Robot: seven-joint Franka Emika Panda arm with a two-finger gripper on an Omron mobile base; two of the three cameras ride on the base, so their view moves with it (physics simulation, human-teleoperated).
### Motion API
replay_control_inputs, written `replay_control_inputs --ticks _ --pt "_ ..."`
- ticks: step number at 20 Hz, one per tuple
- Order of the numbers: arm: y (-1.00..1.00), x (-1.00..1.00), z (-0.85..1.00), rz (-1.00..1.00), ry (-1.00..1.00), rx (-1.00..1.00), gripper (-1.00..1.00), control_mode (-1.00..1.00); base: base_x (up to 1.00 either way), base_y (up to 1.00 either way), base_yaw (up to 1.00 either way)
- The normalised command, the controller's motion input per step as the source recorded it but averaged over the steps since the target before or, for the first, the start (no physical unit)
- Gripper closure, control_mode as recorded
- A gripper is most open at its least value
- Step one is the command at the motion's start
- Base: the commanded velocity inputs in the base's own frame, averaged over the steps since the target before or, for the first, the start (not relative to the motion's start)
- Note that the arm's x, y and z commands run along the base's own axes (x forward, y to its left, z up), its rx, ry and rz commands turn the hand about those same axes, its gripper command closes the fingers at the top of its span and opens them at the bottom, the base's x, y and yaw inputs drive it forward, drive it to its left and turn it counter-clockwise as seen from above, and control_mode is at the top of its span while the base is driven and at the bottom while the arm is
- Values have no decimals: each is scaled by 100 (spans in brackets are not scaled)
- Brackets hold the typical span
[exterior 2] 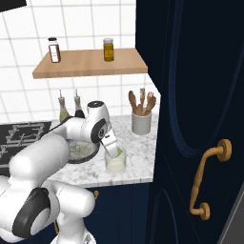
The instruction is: Grab a lemon wedge from the fridge and one ice cube from the ice bowl, and put them in the glass of lemonade.
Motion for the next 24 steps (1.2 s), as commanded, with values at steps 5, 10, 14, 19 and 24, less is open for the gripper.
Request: replay_control_inputs --ticks 5,10,14,19,24 --pt "-12 13 -13 0 0 0 100 -100 0 0 0" --pt "-7 15 -12 0 0 0 100 -100 0 0 0" --pt "0 -11 -4 0 -4 0 100 -100 0 0 0" --pt "3 -42 0 0 -10 0 100 -100 0 0 0" --pt "11 -11 0 -1 -4 0 100 -100 0 0 0"
